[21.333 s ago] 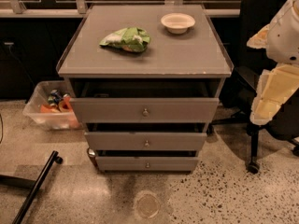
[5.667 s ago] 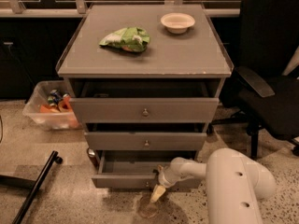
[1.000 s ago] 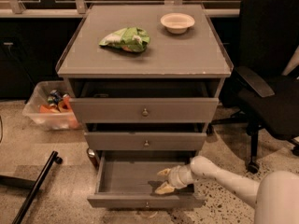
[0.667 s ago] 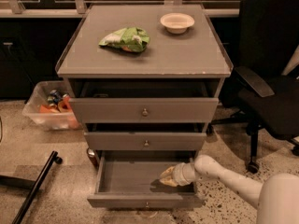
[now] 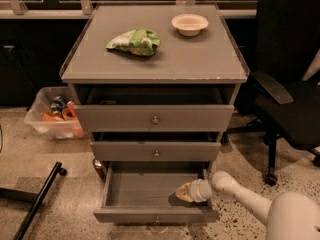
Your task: Open bottom drawer
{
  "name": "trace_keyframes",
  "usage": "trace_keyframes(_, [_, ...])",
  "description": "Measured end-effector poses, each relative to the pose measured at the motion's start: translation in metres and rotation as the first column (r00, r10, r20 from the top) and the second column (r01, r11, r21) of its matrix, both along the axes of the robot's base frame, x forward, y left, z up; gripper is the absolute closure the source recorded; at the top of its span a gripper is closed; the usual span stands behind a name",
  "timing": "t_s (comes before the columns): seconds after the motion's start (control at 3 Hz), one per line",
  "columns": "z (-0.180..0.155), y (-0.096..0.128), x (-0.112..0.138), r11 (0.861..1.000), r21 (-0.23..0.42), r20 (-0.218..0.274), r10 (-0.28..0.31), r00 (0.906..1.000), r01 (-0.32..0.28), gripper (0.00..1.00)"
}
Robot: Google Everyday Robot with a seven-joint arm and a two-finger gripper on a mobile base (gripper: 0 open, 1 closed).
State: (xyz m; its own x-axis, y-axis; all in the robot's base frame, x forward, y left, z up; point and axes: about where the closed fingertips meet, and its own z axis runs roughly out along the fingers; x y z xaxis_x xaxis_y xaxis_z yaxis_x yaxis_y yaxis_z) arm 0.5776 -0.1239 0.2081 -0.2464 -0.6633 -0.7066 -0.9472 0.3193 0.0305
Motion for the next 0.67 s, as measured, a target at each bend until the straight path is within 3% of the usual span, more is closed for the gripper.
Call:
trace_keyframes(0.33, [-0.032,0.001,-0.006,1.000,-0.004,-0.044,-0.005,0.9990,0.005,1.00])
trace_keyframes(0.67, [-0.052,0.005,-0.012,1.000,-0.022,-0.081,0.011,0.9967,-0.013,0.81])
